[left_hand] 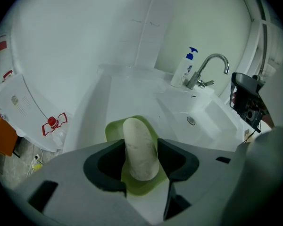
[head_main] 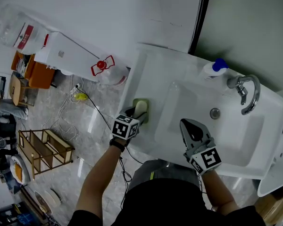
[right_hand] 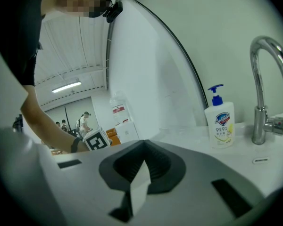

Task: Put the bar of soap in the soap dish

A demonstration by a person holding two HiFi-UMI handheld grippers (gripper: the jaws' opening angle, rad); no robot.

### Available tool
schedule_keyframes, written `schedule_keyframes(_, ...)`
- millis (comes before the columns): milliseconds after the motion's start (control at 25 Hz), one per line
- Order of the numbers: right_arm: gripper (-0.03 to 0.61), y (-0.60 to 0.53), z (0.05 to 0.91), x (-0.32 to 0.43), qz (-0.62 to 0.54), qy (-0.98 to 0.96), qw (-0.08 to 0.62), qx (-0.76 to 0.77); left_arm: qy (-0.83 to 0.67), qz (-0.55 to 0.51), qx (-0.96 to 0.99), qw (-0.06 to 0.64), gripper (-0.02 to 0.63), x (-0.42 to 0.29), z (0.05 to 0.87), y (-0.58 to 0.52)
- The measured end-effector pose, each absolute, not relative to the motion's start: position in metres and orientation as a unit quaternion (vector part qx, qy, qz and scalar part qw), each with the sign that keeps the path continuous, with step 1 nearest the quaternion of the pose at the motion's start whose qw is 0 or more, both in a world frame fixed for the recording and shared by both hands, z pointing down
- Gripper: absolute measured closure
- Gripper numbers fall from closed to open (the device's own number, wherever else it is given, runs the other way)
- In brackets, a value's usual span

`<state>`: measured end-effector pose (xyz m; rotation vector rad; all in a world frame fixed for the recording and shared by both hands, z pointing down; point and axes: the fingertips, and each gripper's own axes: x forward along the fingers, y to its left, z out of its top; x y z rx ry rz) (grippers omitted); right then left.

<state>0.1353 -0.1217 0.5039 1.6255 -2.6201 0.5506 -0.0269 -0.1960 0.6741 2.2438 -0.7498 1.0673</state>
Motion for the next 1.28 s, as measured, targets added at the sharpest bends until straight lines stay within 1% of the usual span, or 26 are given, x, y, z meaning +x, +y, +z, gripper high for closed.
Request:
schedule_keyframes(280, 0.566, -0.116, 0.502, 0.134, 0.174, -0.841, 0.009, 0.513, -0.292, 0.391, 0.834, 0.257, 0.350, -0.031, 0.670, -0.197)
schedule_keyframes(400, 0.566, -0.114, 0.498, 0.131, 0.168, -0.844, 0.008, 0.510, -0.303, 0.385, 0.836, 0.245, 0.318, -0.034, 0.664, -0.199)
schedule_keyframes(1280, 0.566, -0.092, 0.468, 0.099, 0.127, -0.869, 0.018, 0.477, -0.350, 0.348, 0.843, 0.215, 0.313, -0.065, 0.631, -0.190)
